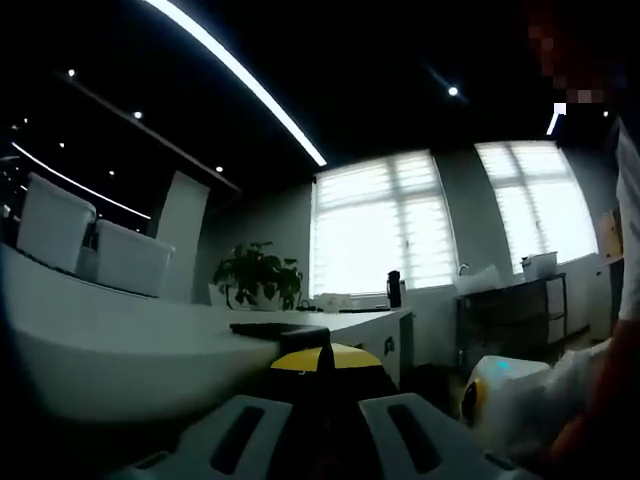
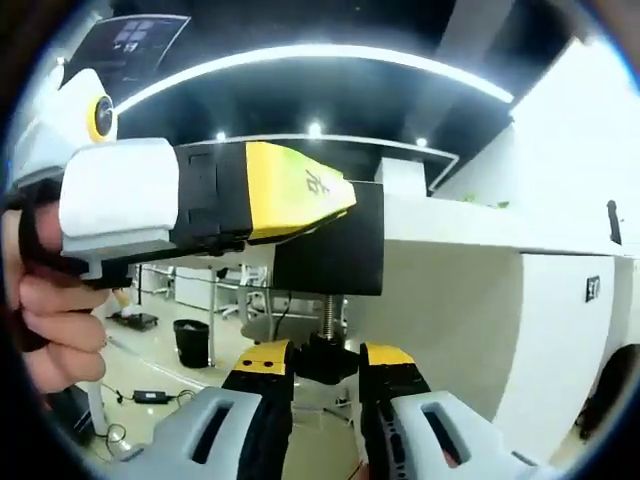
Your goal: Clamp the fixed fixture on the desktop, loosen the retaining clip, secure it to the edge of the desk, and tighten the retaining clip.
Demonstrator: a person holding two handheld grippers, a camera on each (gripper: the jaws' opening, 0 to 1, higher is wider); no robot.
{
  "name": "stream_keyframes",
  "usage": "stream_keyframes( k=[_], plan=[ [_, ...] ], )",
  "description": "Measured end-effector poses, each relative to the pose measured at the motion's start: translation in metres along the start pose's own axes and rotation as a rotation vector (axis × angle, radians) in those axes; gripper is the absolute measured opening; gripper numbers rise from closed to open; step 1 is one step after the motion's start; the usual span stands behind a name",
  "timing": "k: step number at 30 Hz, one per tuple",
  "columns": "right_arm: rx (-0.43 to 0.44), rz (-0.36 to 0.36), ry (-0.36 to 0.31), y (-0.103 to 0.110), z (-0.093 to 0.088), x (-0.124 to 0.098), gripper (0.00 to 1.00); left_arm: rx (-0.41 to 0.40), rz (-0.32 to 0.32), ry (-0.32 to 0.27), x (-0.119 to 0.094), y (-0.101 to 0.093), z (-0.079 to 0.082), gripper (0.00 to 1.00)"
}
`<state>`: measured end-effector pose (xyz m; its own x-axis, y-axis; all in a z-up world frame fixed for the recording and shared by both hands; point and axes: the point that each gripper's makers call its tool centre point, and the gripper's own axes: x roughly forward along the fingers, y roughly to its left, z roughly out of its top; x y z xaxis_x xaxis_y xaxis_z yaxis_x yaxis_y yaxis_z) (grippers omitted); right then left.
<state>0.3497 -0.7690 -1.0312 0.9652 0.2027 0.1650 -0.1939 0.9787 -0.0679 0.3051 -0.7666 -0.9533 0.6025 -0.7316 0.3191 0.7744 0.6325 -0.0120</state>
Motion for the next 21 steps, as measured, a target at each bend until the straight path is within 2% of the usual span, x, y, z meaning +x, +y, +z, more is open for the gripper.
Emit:
stream_keyframes(
  k=[2,6,10,14,19,21],
  plan=[
    [0.009,0.016,-0.005,-0.001,0.0,0.001,0.25,0.004,0.001,0.002,0.001,0.0,0.0,0.02],
    [0.034,0.111,-0.034,0.002,0.001,0.005,0.24,-0.001,-0.002,0.002,0.001,0.001,-0.001,0.02],
    [0.046,0.278,-0.051,0.002,0.0,0.006,0.24,-0.013,-0.001,-0.005,0.0,0.002,0.0,0.02],
    [0.015,0.48,-0.044,0.008,0.002,0.006,0.24,-0.027,-0.005,-0.007,0.0,0.002,0.0,0.02],
    [0.016,0.66,-0.038,0.007,0.001,0.01,0.24,-0.02,-0.005,-0.005,0.0,0.002,0.0,0.02],
    [0.012,0.692,-0.03,0.006,0.001,0.014,0.24,-0.017,-0.005,-0.006,0.0,0.002,0.0,0.02]
  ],
)
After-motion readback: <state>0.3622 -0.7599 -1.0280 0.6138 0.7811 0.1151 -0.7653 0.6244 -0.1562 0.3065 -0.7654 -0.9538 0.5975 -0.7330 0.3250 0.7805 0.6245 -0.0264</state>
